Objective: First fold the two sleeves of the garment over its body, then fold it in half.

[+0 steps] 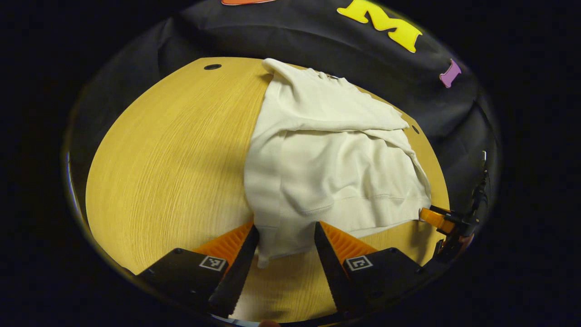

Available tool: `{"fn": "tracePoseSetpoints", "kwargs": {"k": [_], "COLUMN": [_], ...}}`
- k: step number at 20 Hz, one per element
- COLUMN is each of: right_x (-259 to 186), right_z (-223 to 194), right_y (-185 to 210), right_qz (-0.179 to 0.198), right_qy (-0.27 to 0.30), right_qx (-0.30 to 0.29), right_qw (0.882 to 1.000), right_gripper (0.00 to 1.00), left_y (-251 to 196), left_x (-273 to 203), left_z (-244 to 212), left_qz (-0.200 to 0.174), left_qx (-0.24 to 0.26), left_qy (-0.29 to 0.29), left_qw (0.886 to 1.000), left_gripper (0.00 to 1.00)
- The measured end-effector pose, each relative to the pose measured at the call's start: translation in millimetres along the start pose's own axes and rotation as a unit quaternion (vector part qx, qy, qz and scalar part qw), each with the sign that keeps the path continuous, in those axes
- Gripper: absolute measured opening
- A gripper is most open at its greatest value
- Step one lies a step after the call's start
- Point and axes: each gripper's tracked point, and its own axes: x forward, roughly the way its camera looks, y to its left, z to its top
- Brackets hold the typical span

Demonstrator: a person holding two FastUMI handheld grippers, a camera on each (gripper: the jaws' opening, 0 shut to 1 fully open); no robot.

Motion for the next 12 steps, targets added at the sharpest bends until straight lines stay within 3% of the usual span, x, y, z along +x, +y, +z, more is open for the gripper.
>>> {"fn": "tracePoseSetpoints", "kwargs": {"k": [1,2,3,4,5,6,7,8,9,10,11,12], "right_x": [1,2,3,5,5,7,9,10,12,12,10,13], "right_z": [1,4,5,6,7,10,10,13,13,14,15,15], "right_y": [2,5,7,9,12,15,19,21,21,22,21,22], "right_qz": [0.002,0.003,0.003,0.006,0.009,0.015,0.024,0.032,0.034,0.04,0.044,0.048], "right_qy": [-0.001,-0.001,-0.001,-0.002,-0.003,-0.006,-0.007,-0.007,-0.004,-0.001,0.0,0.008], "right_qx": [-0.003,-0.002,-0.002,-0.003,-0.002,-0.002,0.002,0.009,0.015,0.024,0.043,0.063], "right_qw": [1.0,1.0,1.0,1.0,1.0,1.0,1.0,0.999,0.999,0.999,0.998,0.997], "right_gripper": [0.87,0.88,0.88,0.9,0.9,0.77,0.71,0.52,0.39,0.31,0.31,0.1], "left_y": [2,5,8,12,16,18,17,16,15,13,12,8], "left_x": [0,0,1,0,2,1,2,3,4,3,3,3], "left_z": [0,-1,-1,-1,-1,0,1,0,1,2,3,4], "left_qz": [0.012,0.022,0.033,0.043,0.054,0.058,0.061,0.063,0.061,0.056,0.047,0.035], "left_qx": [-0.002,-0.003,-0.005,-0.01,-0.014,-0.022,-0.027,-0.028,-0.03,-0.036,-0.046,-0.055], "left_qy": [0.0,0.002,0.002,0.001,-0.001,-0.006,-0.008,-0.009,-0.011,-0.014,-0.016,-0.016], "left_qw": [1.0,1.0,0.999,0.999,0.998,0.998,0.998,0.998,0.998,0.998,0.998,0.998], "left_gripper": [0.84,0.66,0.61,0.43,0.46,0.32,0.25,0.22,0.21,0.17,0.14,0.1]}}
